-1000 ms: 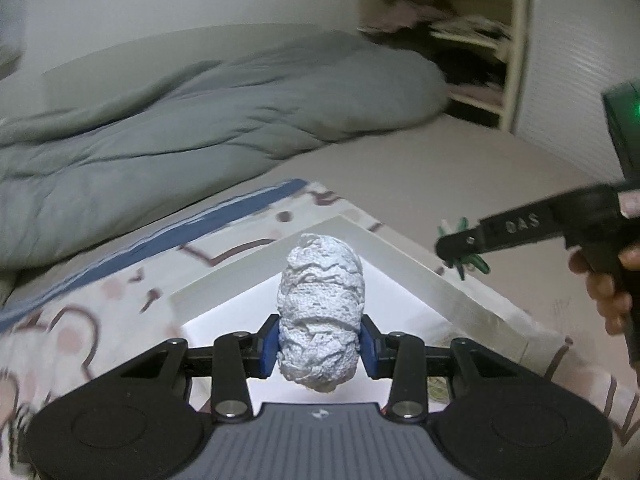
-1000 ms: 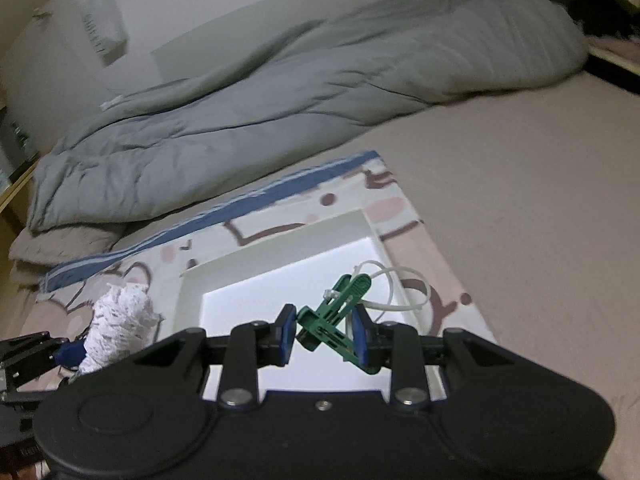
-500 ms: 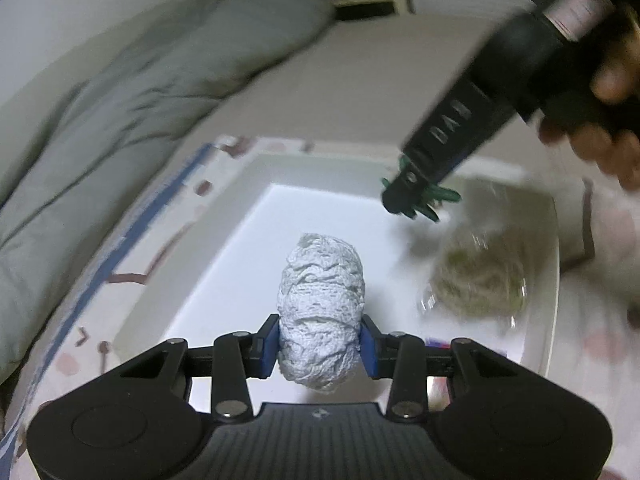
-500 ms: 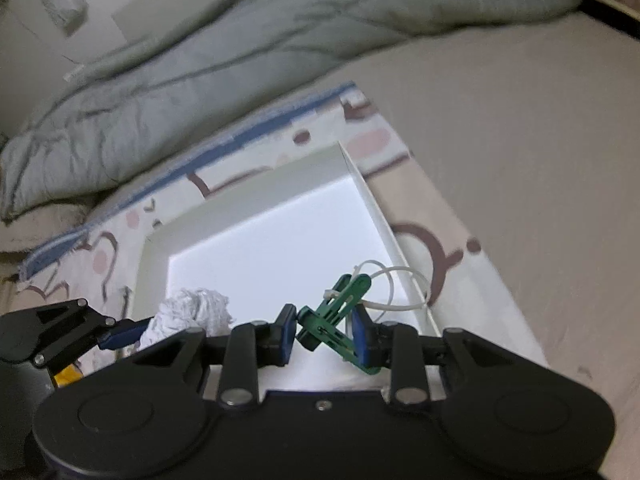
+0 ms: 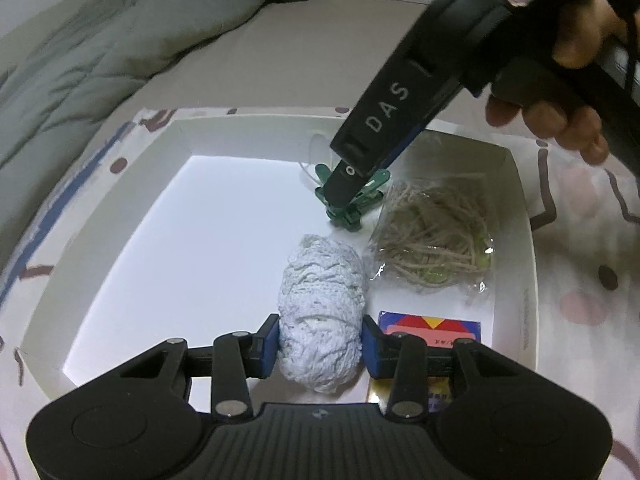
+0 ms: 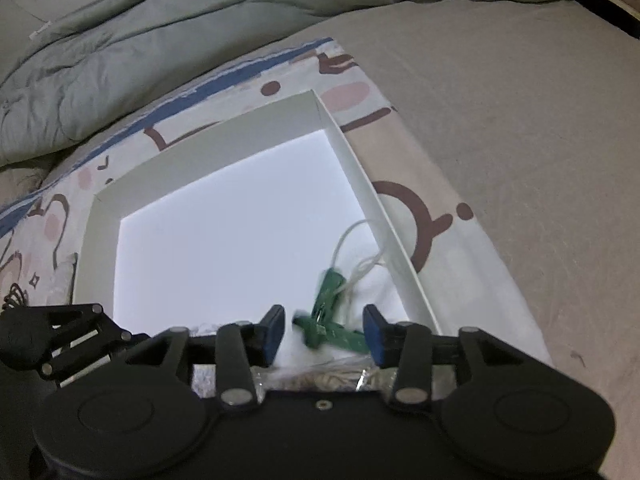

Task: Organize objects
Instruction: 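Open both tools to drop the clip and cloth into the tray, then withdraw both tools from the tray back over the bed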

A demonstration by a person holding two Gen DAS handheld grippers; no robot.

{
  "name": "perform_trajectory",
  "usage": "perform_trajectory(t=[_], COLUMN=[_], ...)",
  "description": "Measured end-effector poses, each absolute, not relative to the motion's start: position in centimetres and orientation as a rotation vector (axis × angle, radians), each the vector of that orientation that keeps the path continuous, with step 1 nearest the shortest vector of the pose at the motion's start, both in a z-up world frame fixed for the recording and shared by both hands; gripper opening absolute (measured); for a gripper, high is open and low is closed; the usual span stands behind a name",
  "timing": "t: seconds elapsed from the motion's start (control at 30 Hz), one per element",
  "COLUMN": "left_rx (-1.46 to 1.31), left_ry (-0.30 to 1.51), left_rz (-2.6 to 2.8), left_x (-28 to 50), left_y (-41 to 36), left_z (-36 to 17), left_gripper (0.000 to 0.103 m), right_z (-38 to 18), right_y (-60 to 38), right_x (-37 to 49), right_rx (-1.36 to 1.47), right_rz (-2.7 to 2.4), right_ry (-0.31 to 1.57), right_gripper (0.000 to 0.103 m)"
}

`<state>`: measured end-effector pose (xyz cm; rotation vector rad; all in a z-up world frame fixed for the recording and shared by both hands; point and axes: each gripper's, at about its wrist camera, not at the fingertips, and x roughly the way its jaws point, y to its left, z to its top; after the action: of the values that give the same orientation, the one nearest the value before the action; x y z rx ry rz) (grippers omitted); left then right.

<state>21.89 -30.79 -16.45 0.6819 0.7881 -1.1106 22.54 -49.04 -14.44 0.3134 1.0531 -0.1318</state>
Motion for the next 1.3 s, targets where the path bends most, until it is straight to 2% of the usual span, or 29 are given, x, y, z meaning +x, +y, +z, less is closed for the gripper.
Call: perform_trajectory(t=[0.17, 0.23, 0.3, 0.87, 1.03, 1.17, 1.3], left_rx=[0.624, 0.603, 0.594, 0.381, 0.317, 0.305, 0.251], left_ry=[0.827, 0.831, 0.827, 0.842, 0.839, 0.844, 0.859], left_rz=[-1.088, -1.076, -1.071, -0.831, -0.728, -0.650, -0.598], left_x=[22.6, 22.8, 22.9, 21.6, 20.6, 19.7, 18.6], left_y=[-31.0, -31.2, -31.4, -27.6, -25.5, -23.8, -22.4], left_z=[-15.8, -15.4, -15.0, -8.6, -6.8, -6.0, -5.1], left_gripper=[0.054, 0.063, 0.066, 0.075, 0.090, 0.093, 0.095], right_z=[-14.0, -13.9, -13.7, -9.1, -7.1, -6.1, -4.9], right_y=[-49.1, -49.1, -49.1, -48.0, -47.0, -46.2, -45.8], right_x=[22.3, 22.2, 22.1, 19.1, 17.3, 15.7, 14.1], right_rx=[0.323, 0.331, 0.332, 0.252, 0.200, 0.165, 0.150], right_rz=[-0.144, -0.144, -0.146, -0.125, -0.099, -0.085, -0.064], right_ry=[1.047, 1.046, 1.043, 0.934, 0.887, 0.864, 0.840], right_gripper=[0.055, 0.056, 0.057, 0.061, 0.064, 0.066, 0.075])
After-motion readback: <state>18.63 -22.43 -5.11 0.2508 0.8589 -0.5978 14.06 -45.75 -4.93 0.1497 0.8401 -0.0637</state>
